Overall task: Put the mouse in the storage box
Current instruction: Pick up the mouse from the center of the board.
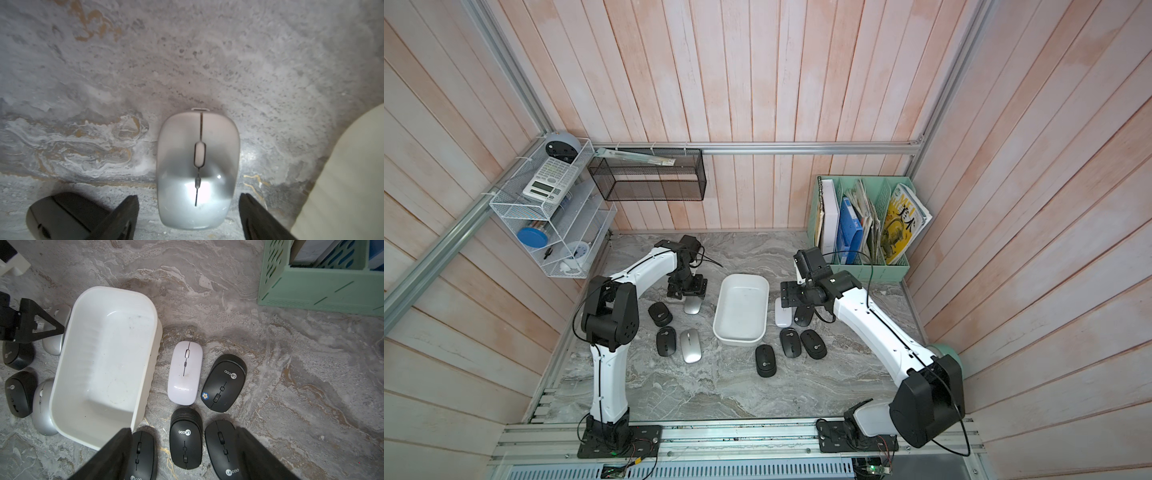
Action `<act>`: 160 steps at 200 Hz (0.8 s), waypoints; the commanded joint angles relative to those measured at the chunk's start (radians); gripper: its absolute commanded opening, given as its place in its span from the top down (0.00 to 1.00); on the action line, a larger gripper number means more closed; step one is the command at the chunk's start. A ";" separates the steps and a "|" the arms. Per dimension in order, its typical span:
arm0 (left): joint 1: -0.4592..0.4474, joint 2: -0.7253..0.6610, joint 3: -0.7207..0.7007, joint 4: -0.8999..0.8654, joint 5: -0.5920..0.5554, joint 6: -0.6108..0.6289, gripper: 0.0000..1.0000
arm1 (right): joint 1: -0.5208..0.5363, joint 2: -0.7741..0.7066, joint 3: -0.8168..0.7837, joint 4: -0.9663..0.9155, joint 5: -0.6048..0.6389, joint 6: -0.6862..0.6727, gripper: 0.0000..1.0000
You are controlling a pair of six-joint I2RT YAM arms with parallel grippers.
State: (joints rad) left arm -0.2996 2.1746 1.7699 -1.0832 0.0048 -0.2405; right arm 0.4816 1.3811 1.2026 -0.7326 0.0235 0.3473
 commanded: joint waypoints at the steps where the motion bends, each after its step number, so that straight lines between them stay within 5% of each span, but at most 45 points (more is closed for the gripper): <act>1: -0.003 0.001 -0.016 0.021 -0.034 -0.013 0.19 | -0.005 -0.019 -0.019 0.004 -0.002 0.008 0.16; 99: 0.000 0.018 -0.072 0.091 0.057 -0.045 0.20 | -0.005 -0.030 -0.022 0.004 -0.010 0.015 0.16; 160: -0.002 0.027 -0.085 0.067 0.025 -0.061 0.45 | -0.004 -0.033 -0.033 0.023 -0.025 0.030 0.16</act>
State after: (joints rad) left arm -0.2996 2.1822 1.7042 -1.0107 0.0471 -0.2916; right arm 0.4816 1.3666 1.1866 -0.7261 0.0174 0.3588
